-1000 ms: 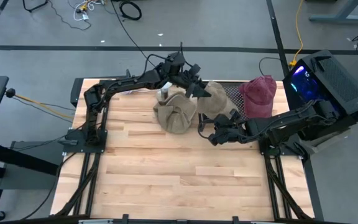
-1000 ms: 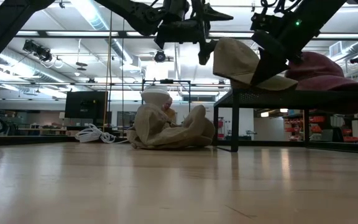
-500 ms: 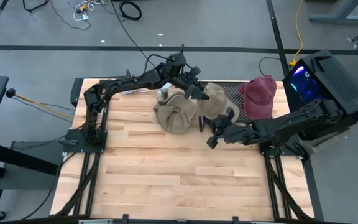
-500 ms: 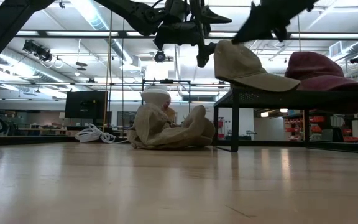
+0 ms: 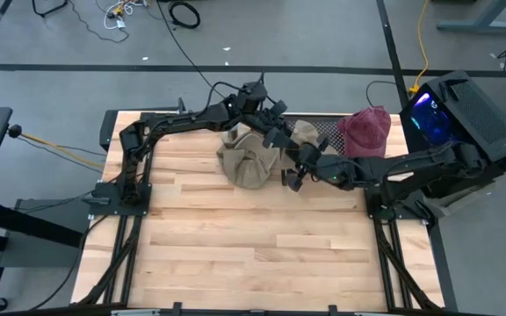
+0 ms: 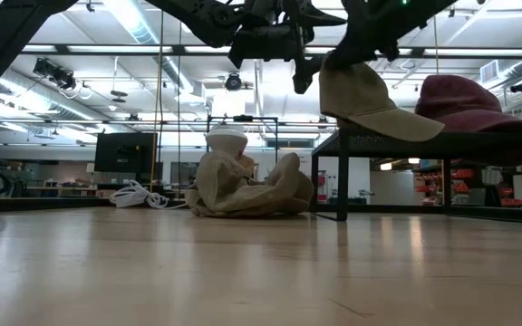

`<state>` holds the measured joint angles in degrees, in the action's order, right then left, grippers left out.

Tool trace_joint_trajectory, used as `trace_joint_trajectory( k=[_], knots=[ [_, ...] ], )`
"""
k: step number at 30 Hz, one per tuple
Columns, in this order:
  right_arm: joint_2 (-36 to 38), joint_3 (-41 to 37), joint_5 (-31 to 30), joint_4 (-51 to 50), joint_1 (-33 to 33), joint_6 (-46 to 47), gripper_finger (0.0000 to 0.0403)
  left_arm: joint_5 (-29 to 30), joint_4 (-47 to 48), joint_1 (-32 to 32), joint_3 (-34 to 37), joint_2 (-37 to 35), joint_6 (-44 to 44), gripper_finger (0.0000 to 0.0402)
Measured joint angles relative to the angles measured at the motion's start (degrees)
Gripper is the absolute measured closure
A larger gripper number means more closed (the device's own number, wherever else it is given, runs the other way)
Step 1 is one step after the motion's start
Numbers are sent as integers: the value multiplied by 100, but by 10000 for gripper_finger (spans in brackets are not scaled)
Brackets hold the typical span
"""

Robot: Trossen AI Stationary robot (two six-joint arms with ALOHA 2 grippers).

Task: Pick & Place hat
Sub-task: Put the brown hat on the black shelf

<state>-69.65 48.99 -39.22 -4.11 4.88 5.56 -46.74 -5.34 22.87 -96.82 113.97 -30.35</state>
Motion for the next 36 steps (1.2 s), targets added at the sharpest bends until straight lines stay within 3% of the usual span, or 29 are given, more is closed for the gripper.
trace_joint_trajectory(
  k=[9, 21, 27, 36],
  knots=[
    [-2, 0, -224, -843, -81, 718, 392, -12, 3, 71, 0, 0, 0, 110],
    [-2, 0, -688, -1391, -111, 1082, 392, -626, 441, 114, 0, -2, 14, 110],
    [-2, -1, -688, -1889, -135, 1526, 392, -504, 748, 274, 0, -2, 297, 110],
    [-2, 0, -689, -1874, -148, 1541, 392, -432, 1168, 529, 0, -23, 605, 110]
  ],
)
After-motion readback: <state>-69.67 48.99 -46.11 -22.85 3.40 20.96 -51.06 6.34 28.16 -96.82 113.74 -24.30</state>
